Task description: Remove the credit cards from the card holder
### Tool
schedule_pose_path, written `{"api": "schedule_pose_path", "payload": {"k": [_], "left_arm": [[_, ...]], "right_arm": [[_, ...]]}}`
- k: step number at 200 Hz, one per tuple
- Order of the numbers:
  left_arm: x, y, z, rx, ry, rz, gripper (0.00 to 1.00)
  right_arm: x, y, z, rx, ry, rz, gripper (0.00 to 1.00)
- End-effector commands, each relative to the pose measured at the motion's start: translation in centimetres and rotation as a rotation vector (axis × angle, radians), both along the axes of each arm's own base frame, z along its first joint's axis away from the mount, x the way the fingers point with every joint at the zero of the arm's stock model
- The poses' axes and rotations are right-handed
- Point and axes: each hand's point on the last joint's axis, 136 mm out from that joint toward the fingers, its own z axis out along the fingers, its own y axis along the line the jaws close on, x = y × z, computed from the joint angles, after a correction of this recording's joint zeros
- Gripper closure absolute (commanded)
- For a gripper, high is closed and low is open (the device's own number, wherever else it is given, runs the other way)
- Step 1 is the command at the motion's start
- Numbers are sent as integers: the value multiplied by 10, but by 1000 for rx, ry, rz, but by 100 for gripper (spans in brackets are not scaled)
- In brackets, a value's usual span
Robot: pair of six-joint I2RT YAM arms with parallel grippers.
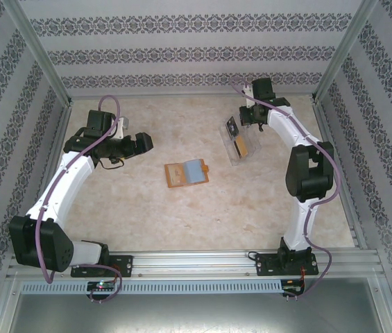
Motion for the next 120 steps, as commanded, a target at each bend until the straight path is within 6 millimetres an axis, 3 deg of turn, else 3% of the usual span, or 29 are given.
{"api": "schedule_pose_path", "payload": {"k": [1,33,57,77,120], "left_arm": [[-2,1,-2,2,16,-18,0],[-2,1,-3,2,19,-18,0],[-2,1,-3,2,17,-18,0],[-2,1,-4,-1,18,-18,0],[-1,1,-5,-4,20,-19,0]], "right_arm": [[1,-1,21,14,-31,7,100],[-2,3,54,60,-101,12,100],[-3,-2,65,54,-135,-5,100],[-3,-8,61,36,-131,-22,100],[1,-8,33,17,-58,3,100]]}}
